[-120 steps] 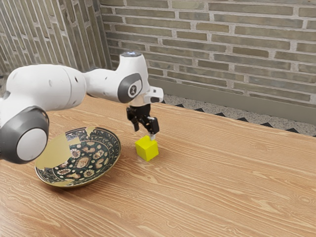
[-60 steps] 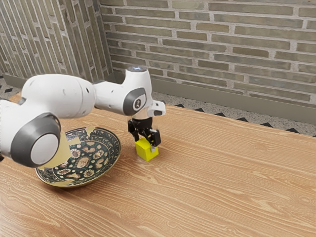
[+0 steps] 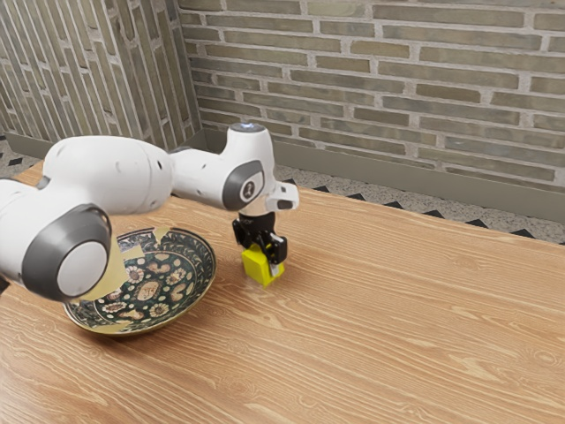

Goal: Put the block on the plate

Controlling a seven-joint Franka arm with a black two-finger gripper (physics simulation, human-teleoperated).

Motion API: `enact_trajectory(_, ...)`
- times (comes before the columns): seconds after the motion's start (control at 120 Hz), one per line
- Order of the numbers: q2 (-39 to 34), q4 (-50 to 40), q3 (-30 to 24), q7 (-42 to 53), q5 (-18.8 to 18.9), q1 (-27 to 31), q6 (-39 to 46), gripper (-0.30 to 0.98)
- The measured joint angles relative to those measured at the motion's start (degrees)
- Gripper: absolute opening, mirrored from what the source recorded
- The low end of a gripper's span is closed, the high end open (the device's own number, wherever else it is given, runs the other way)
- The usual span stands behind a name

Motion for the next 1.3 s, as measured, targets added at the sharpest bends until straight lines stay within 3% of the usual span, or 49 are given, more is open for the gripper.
enact_trajectory(0.217, -5.4, -1.2, 0.1, 0.2, 0.2, -0.2, -1.2, 0.39)
enact_trajectory(0.617, -25.0, -21.3, 0.1, 0.6, 0.5, 0.8, -2.8, 0.4)
enact_trajectory(0.825, -32.6, -29.4, 0.1, 1.0, 5.1, 4.1, -3.1, 0.39)
enact_trajectory(1.05, -33.8, -30.7, 0.1, 1.3, 9.7, 9.9, -4.7, 0.39)
enact_trajectory(1.3, -27.2, -29.6, 0.1, 1.5, 10.8, 12.9, -3.4, 0.39)
